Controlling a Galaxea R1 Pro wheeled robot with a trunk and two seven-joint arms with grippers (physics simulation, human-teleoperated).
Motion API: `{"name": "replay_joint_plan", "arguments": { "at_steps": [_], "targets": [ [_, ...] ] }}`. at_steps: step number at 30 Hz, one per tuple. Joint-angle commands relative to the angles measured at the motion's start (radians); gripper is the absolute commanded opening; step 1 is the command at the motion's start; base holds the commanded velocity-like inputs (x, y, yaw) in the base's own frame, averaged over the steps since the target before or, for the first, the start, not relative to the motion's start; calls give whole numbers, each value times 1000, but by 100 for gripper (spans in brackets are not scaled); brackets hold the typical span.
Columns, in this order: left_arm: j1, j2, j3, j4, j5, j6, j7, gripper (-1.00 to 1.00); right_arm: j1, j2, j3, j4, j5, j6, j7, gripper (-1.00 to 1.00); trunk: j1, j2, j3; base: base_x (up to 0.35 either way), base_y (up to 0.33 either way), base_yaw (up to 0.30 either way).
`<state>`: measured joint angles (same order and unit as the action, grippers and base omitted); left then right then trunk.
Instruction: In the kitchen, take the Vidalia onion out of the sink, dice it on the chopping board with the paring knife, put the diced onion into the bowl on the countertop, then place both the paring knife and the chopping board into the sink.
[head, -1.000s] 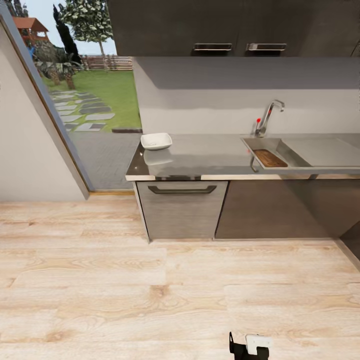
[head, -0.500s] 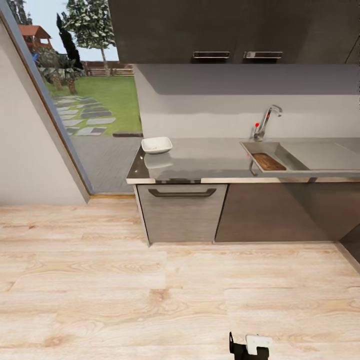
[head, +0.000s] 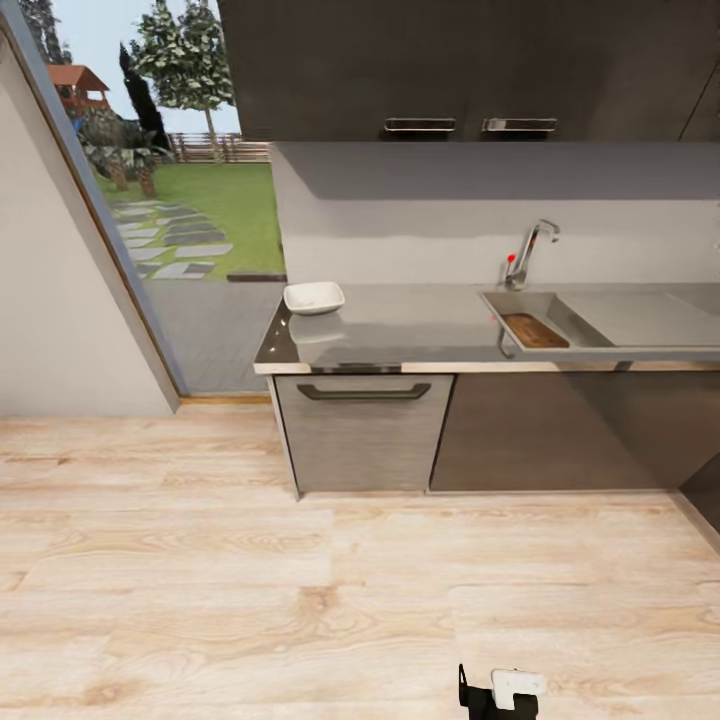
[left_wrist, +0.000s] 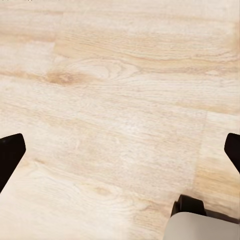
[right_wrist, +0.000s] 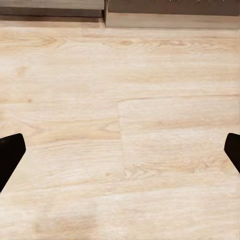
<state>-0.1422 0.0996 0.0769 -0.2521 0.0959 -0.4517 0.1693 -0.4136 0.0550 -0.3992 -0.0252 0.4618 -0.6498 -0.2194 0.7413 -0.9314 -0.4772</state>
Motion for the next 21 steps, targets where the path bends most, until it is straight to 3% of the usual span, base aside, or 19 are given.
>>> {"name": "replay_joint_plan", "arguments": {
  "at_steps": [1, 8, 21],
  "targets": [
    [0, 0, -2, 1, 10, -4, -2, 100, -1, 0, -4, 1, 11, -1, -8, 100, 0, -1, 1, 27, -65, 0],
    [0, 0, -2, 1, 10, -2, -2, 100, -1, 0, -4, 2, 11, -1, -8, 100, 0, -1, 12, 120, -136, 0],
    [0, 0, -1, 1, 10, -2, -2, 100, -1, 0, -4, 2, 10, -1, -8, 100, 0, -1, 32, 253, -191, 0]
  ]
}}
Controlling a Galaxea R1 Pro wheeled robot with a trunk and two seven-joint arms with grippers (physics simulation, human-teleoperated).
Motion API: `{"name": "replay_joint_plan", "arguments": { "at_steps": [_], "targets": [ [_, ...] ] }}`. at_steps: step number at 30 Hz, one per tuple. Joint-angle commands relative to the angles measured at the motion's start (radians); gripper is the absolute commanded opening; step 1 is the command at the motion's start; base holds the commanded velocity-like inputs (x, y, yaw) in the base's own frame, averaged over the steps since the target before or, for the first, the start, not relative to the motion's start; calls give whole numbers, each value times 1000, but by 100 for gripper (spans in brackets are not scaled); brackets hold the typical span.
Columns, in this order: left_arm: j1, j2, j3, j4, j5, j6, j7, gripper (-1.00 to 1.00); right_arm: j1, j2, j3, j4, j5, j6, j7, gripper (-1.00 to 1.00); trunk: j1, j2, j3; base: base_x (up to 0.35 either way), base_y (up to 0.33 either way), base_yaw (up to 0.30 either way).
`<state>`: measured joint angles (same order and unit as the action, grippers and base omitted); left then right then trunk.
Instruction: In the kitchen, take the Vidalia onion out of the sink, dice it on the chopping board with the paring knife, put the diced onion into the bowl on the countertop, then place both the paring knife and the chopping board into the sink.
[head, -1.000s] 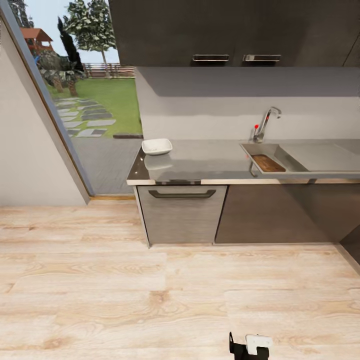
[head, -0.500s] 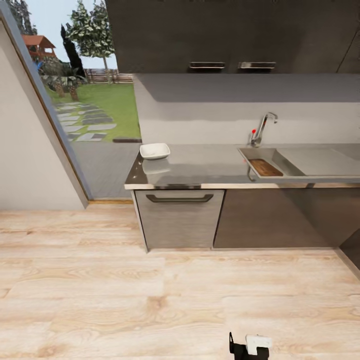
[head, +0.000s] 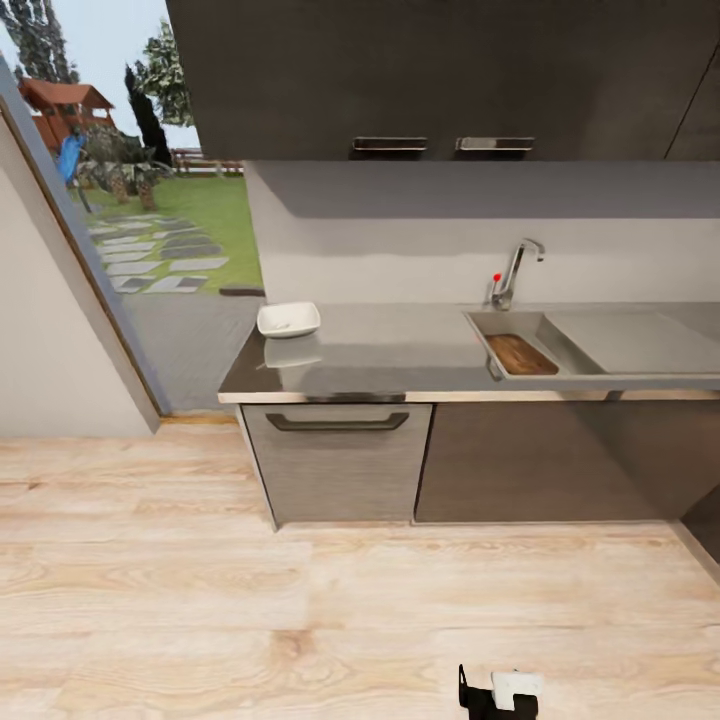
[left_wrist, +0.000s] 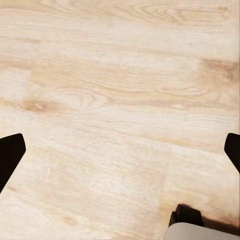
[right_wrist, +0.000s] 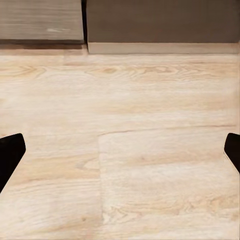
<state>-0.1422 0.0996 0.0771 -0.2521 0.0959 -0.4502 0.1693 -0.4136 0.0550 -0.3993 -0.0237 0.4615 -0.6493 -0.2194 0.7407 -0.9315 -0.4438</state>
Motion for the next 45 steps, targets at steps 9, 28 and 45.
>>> {"name": "replay_joint_plan", "arguments": {
  "at_steps": [9, 28, 45],
  "targets": [
    [-1, 0, -2, 1, 10, -5, -2, 100, -1, 0, -4, 1, 11, -1, -8, 100, 1, -1, 13, 90, -14, 0],
    [-1, 0, -2, 1, 10, -5, -1, 100, -1, 0, -4, 1, 11, -1, -9, 100, 1, -1, 25, 0, 0, 33],
    [-1, 0, -2, 11, 11, -4, -2, 100, -1, 4, -1, 2, 11, 10, -6, 100, 1, -1, 25, 0, 0, 100]
  ]
}}
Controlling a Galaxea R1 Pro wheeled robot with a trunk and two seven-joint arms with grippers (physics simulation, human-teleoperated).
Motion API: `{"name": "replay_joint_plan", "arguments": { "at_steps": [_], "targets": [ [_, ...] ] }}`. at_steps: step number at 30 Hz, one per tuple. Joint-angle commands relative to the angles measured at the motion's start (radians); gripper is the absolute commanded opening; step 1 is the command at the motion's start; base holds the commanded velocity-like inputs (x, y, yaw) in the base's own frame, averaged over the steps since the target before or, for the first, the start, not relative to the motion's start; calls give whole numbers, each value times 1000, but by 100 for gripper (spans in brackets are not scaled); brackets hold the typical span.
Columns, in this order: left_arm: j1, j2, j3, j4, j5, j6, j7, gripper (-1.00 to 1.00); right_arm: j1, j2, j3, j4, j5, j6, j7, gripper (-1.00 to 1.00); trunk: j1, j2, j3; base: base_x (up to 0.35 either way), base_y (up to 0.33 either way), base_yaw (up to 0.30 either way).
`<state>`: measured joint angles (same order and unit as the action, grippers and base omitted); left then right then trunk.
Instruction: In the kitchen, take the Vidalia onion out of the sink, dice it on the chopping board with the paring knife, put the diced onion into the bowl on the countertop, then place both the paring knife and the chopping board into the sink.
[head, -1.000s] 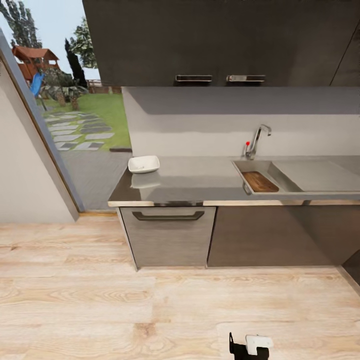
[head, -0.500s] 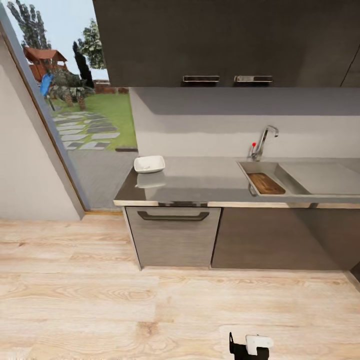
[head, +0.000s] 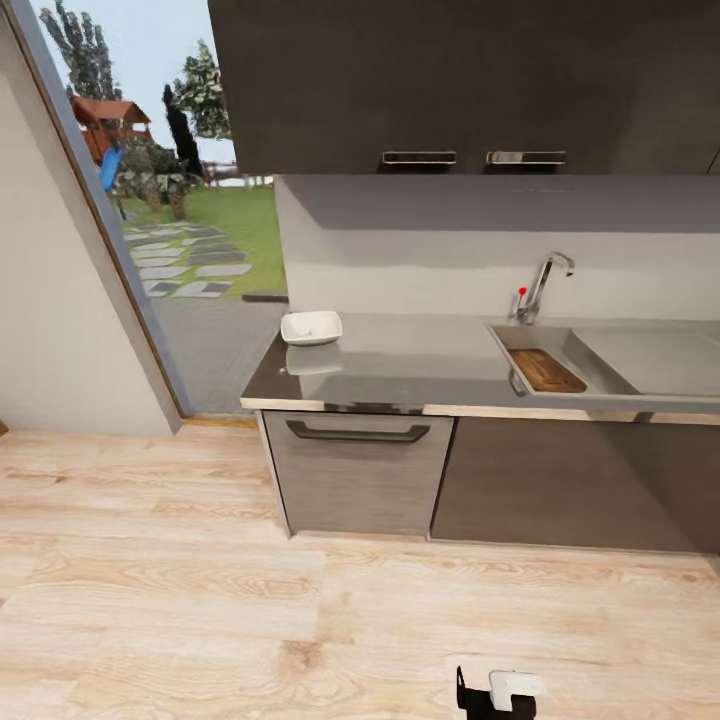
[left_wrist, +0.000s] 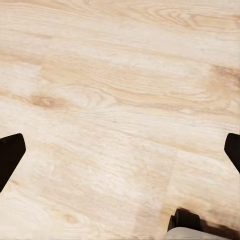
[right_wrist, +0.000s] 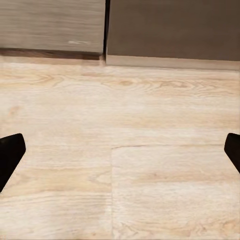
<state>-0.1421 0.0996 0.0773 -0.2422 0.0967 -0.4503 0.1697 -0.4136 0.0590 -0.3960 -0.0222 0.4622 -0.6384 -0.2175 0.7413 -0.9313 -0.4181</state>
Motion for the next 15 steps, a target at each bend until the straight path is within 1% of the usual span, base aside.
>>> {"name": "replay_joint_plan", "arguments": {
  "at_steps": [1, 3, 7, 15],
  "targets": [
    [-1, 0, -2, 6, 10, -4, -2, 100, -1, 1, -4, 1, 10, -1, -7, 100, 0, -1, -1, 0, 0, 0],
    [-1, 0, -2, 29, 9, -5, -2, 100, -1, 3, -4, 2, 10, -1, -8, 100, 0, -1, -1, 0, 0, 0],
    [-1, 0, -1, 44, 10, -5, -2, 100, -1, -3, -5, 1, 10, -1, -7, 100, 0, -1, -1, 0, 0, 0],
    [-1, 2, -1, 81, 10, -5, -1, 100, -1, -1, -4, 2, 10, -1, -6, 100, 0, -1, -1, 0, 0, 0]
  ]
}}
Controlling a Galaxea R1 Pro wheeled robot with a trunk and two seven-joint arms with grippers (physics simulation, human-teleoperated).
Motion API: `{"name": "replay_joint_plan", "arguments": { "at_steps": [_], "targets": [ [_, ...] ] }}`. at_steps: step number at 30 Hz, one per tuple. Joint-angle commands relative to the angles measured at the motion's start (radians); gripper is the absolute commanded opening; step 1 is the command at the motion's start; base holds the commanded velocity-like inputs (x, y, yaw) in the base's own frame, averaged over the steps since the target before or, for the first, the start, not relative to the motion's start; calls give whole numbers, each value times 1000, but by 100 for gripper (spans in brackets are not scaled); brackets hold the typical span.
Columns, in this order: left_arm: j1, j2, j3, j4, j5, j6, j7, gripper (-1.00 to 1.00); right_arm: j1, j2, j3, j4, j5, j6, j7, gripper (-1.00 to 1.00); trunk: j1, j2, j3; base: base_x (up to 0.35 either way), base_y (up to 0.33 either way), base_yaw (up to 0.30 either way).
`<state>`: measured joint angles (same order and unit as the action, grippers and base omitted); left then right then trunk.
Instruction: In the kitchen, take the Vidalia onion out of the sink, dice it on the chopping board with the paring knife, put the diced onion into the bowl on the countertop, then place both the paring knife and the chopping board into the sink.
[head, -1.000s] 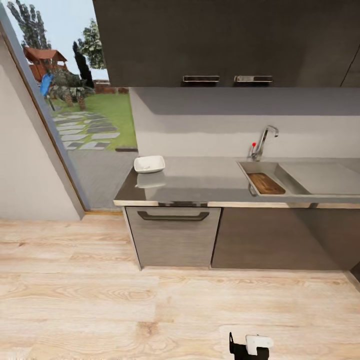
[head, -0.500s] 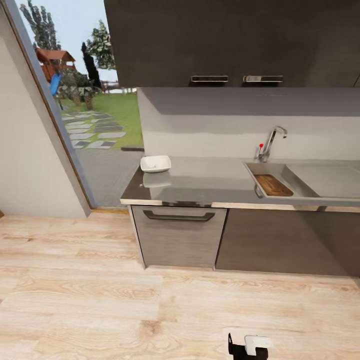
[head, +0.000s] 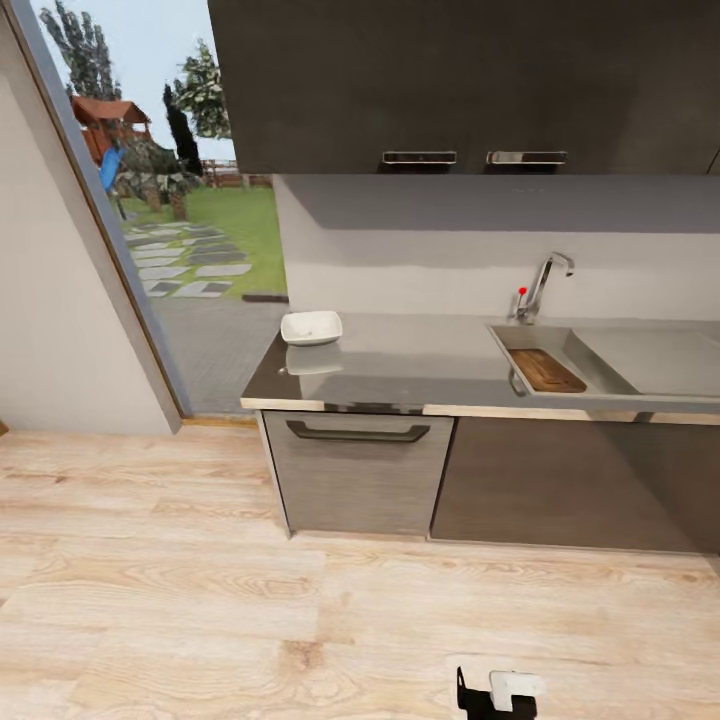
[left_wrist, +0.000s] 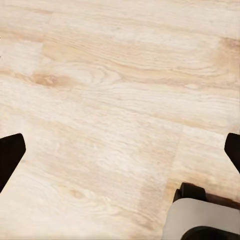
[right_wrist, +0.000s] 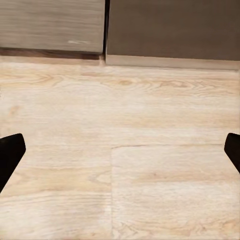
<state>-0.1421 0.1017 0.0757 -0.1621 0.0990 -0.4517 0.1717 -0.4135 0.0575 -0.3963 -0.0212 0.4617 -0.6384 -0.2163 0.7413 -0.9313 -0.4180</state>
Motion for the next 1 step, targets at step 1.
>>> {"name": "replay_joint_plan", "arguments": {
  "at_steps": [1],
  "targets": [
    [-1, 0, 0, 2, 8, -4, -3, 100, -1, 0, -4, 1, 11, -1, -8, 100, 0, -1, -1, 0, 0, 0]
  ]
}}
